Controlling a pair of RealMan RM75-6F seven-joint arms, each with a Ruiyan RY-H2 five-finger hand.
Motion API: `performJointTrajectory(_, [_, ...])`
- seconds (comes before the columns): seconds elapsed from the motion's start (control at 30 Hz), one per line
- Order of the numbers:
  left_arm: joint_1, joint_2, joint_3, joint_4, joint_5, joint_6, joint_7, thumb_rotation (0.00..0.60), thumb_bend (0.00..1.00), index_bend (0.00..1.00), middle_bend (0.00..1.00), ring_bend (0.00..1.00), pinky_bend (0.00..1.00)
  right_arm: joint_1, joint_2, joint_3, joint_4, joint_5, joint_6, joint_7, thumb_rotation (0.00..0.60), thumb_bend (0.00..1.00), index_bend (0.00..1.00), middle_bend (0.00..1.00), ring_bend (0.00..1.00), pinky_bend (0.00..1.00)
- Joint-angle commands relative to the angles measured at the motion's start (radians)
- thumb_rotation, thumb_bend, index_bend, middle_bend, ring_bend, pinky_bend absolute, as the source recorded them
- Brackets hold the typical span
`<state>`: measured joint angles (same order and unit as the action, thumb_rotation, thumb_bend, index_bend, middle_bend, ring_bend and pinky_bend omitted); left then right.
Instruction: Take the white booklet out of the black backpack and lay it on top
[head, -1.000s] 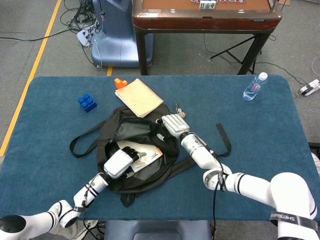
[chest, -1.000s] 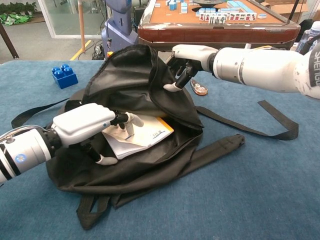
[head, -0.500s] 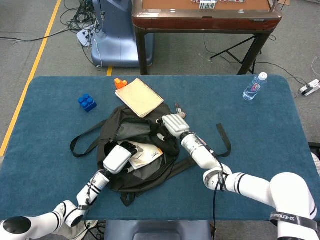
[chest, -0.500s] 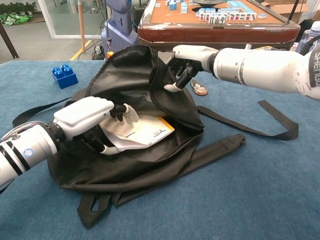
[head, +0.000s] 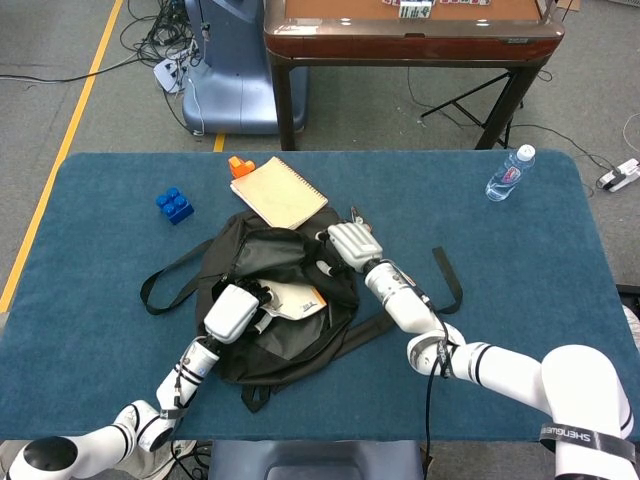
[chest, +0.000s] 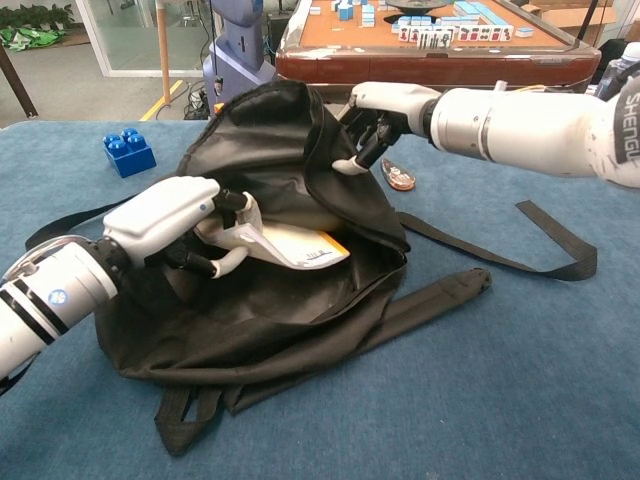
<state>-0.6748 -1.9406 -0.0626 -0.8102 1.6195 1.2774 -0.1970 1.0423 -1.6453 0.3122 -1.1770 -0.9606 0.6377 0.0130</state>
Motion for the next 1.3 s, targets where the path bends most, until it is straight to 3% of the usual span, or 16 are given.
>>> performJointTrajectory(0.03, [-0.001, -0.02, 0.001, 0.035, 0.014, 0.034, -0.023, 0.6, 0.47, 0.65, 0.53, 0.49, 0.33, 0.001, 0.001, 0.004, 0.003, 0.0, -0.002, 0.006, 0.6, 0.44, 0.67, 0.46, 0.28, 0.18])
performJointTrajectory(0.3, [0.003, -0.038, 0.005, 0.101, 0.045, 0.137, -0.109, 0.6, 0.51, 0.76, 0.62, 0.55, 0.37, -0.001, 0.012, 0.009, 0.014, 0.0, -0.012, 0.021, 0.6, 0.44, 0.67, 0.46, 0.28, 0.18])
performJointTrajectory(0.57, [0.02, 0.015, -0.004, 0.03, 0.063, 0.256, -0.183, 0.6, 0.51, 0.77, 0.64, 0.55, 0.37, -0.003, 0.017, 0.012, 0.025, -0.004, -0.029, 0.046, 0.6, 0.44, 0.67, 0.46, 0.28, 0.18])
performJointTrajectory(1.0, [0.031, 0.144, -0.12, -0.191, 0.007, 0.357, -0.246, 0.6, 0.51, 0.77, 0.65, 0.55, 0.37, -0.034, 0.041, -0.016, 0.013, -0.07, -0.047, 0.103, 0.6, 0.43, 0.67, 0.46, 0.29, 0.18])
performJointTrajectory(1.3, [0.056, 0.251, -0.205, -0.348, -0.074, 0.355, -0.295, 0.6, 0.51, 0.76, 0.65, 0.55, 0.38, -0.069, 0.072, -0.054, -0.028, -0.223, -0.05, 0.211, 0.6, 0.35, 0.67, 0.45, 0.29, 0.18])
